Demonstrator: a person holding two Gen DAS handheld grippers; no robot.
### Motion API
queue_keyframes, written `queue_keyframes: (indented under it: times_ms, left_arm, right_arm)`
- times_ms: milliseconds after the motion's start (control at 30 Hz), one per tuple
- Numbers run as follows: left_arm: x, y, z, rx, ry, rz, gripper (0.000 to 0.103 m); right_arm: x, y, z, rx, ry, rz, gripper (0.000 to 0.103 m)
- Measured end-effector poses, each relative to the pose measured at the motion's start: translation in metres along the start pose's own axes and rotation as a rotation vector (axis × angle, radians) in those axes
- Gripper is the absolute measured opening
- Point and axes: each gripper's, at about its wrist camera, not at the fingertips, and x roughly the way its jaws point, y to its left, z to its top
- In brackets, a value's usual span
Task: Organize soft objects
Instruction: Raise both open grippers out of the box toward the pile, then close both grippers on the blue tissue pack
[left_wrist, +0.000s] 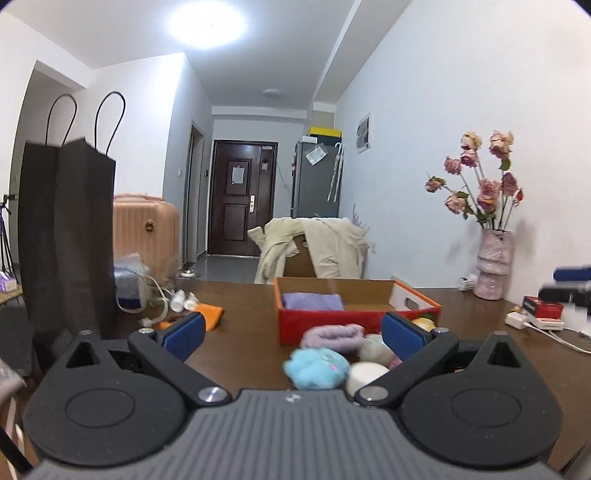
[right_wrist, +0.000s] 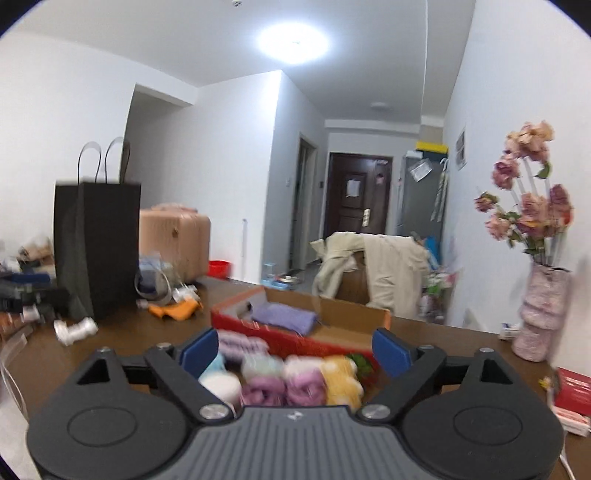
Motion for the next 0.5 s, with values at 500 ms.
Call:
queue_keyframes:
  times_ms: [500]
  left_arm:
    - [0.02, -0.063, -0.07, 0.115, 0.121, -0.152, 0.103]
  right_arm:
    - [-0.02, 0.017, -0.107, 0.147, 0.152, -0.007, 0.087]
